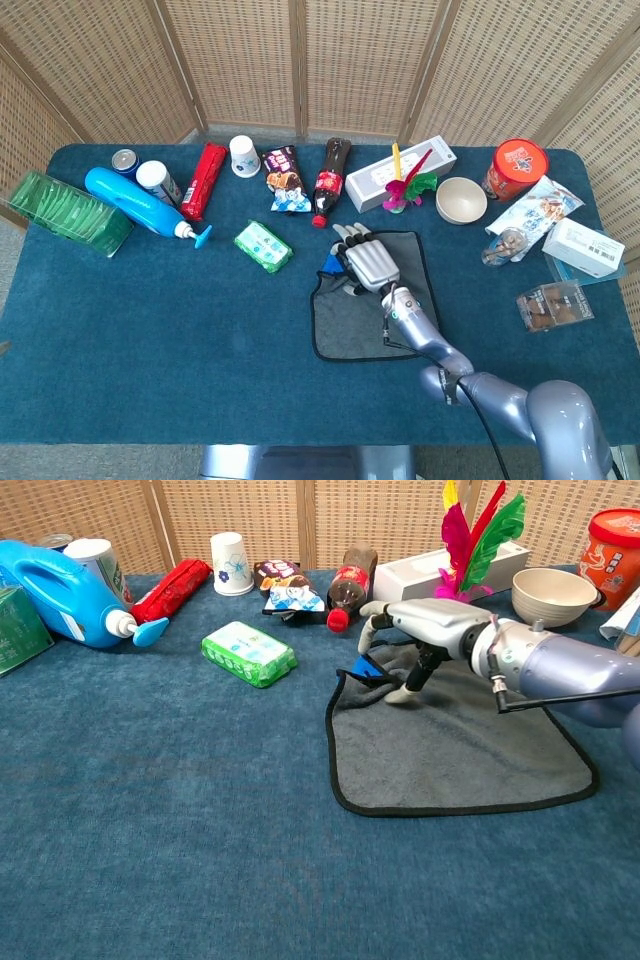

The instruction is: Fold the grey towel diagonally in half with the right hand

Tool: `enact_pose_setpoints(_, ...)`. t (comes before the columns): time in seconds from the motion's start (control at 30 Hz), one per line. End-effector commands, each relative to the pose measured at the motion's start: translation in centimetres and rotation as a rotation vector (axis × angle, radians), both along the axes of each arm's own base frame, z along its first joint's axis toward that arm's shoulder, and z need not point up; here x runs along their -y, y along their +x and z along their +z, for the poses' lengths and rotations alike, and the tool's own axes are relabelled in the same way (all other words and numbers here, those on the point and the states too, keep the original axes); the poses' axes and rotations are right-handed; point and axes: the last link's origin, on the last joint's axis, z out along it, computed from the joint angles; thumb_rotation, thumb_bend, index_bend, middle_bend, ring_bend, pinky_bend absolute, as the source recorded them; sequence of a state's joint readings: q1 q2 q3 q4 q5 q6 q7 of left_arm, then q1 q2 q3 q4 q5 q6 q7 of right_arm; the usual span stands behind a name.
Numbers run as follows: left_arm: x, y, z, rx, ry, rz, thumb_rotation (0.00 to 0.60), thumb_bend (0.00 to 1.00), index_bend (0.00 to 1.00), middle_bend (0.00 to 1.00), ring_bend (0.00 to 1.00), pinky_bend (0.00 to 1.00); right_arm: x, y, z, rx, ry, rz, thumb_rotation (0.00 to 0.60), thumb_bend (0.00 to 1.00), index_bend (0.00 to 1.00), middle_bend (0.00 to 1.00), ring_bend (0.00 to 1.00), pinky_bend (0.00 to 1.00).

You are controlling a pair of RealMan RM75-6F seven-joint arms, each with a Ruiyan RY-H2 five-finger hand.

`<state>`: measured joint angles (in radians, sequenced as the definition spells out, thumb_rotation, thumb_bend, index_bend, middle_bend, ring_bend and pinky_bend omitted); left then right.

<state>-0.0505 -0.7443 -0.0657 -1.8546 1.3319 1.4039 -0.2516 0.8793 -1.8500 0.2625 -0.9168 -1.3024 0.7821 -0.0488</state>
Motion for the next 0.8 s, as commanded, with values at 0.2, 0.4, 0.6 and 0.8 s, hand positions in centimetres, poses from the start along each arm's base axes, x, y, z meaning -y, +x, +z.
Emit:
enact_pose_setpoints(0.2, -0.04, -0.01, -0.02, 0.000, -0.003, 0.002, 0.600, 0.19, 0.00, 0.00, 0.00, 0.00, -0.02, 0.21, -0.55, -0.002, 0.001, 0.004, 0.600, 0.27, 0.49, 0.05, 0.00, 0.11)
enact_pose_setpoints(0.4, 0.02, 0.03, -0.02, 0.001, -0.004, -0.001, 0.600, 0.19, 0.00, 0.00, 0.00, 0.00, -0.15, 0.34, -0.67, -0.002, -0.010, 0.017, 0.600, 0.32, 0.60, 0.10, 0.00, 0.15)
enact_pose_setpoints(0.6, 0.09, 0.06, -0.01, 0.001, -0.003, -0.003, 0.600, 0.19, 0.00, 0.00, 0.00, 0.00, -0.33, 0.39, -0.53, 0.008, -0.036, 0.034, 0.600, 0.35, 0.66, 0.12, 0.00, 0.16)
enact_pose_setpoints(0.8, 0.14, 0.10, -0.05, 0.001, -0.005, -0.006, 0.600, 0.19, 0.00, 0.00, 0.00, 0.00, -0.68, -0.07, -0.28, 0.007, -0.049, 0.039, 0.600, 0.37, 0.69, 0.13, 0.00, 0.17)
